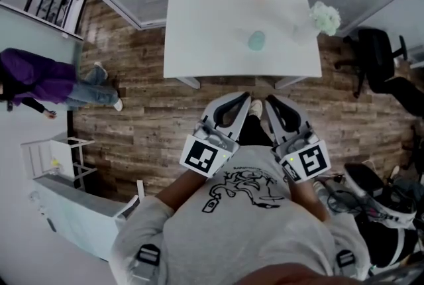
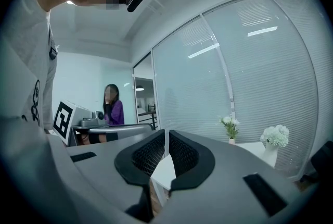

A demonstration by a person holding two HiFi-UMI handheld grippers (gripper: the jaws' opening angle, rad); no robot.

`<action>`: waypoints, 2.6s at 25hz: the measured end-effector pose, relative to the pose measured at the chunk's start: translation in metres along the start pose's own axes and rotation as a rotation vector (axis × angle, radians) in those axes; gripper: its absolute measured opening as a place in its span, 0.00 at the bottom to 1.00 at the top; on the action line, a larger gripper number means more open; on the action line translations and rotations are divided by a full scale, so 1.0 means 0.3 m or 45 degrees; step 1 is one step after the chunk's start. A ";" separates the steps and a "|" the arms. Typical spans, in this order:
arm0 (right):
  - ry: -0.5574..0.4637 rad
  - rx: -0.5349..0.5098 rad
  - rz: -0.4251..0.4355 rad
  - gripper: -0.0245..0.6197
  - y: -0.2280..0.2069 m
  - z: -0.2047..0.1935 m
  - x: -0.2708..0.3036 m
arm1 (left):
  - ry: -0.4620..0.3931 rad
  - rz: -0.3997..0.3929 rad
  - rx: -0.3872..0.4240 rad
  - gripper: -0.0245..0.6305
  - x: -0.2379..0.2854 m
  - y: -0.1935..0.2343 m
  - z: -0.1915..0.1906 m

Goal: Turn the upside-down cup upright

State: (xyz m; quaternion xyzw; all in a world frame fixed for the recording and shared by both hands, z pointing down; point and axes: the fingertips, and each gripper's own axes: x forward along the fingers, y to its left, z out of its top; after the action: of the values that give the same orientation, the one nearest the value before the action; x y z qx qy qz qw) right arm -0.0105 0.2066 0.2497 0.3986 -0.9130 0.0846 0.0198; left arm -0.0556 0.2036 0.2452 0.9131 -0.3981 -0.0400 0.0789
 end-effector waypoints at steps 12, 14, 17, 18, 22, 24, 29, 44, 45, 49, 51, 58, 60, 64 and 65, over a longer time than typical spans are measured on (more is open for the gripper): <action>-0.003 -0.010 0.009 0.11 -0.140 -0.004 0.057 | 0.026 0.009 0.001 0.04 0.145 0.051 -0.036; -0.006 -0.004 0.009 0.11 -0.189 0.002 0.069 | 0.032 0.012 -0.002 0.04 0.194 0.059 -0.039; 0.010 0.000 0.020 0.11 -0.250 0.004 0.083 | 0.038 0.017 -0.004 0.04 0.258 0.068 -0.040; 0.006 0.004 0.021 0.11 -0.268 0.006 0.090 | 0.038 0.019 -0.005 0.04 0.275 0.073 -0.041; -0.002 -0.001 0.038 0.11 -0.324 0.016 0.126 | 0.031 0.031 0.002 0.04 0.332 0.101 -0.040; -0.003 -0.005 0.051 0.11 -0.360 0.026 0.141 | 0.031 0.044 0.006 0.04 0.368 0.113 -0.036; -0.002 -0.009 0.074 0.11 -0.449 0.047 0.176 | 0.023 0.065 0.007 0.04 0.461 0.138 -0.022; -0.006 -0.013 0.129 0.11 -0.636 0.073 0.255 | 0.026 0.128 0.013 0.04 0.647 0.188 -0.032; -0.004 -0.012 0.132 0.11 -0.643 0.072 0.259 | 0.027 0.131 0.015 0.04 0.654 0.192 -0.033; 0.006 -0.012 0.146 0.11 -0.668 0.064 0.281 | 0.036 0.146 0.009 0.04 0.678 0.213 -0.039; 0.010 -0.007 0.146 0.11 -0.678 0.062 0.295 | 0.049 0.150 0.006 0.04 0.687 0.226 -0.046; 0.005 -0.020 0.137 0.11 -0.686 0.058 0.321 | 0.079 0.131 0.013 0.04 0.706 0.255 -0.062; 0.006 -0.020 0.138 0.11 -0.680 0.056 0.329 | 0.085 0.122 0.011 0.04 0.707 0.262 -0.061; 0.015 -0.014 0.140 0.11 -0.680 0.041 0.362 | 0.101 0.096 0.000 0.04 0.714 0.295 -0.070; 0.020 -0.018 0.137 0.11 -0.683 0.034 0.372 | 0.106 0.087 -0.001 0.04 0.717 0.305 -0.075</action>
State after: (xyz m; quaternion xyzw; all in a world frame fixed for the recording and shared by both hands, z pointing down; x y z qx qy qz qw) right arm 0.0637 -0.0128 0.2798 0.3481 -0.9335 0.0822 0.0250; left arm 0.0278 -0.0129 0.2812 0.8998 -0.4254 0.0007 0.0971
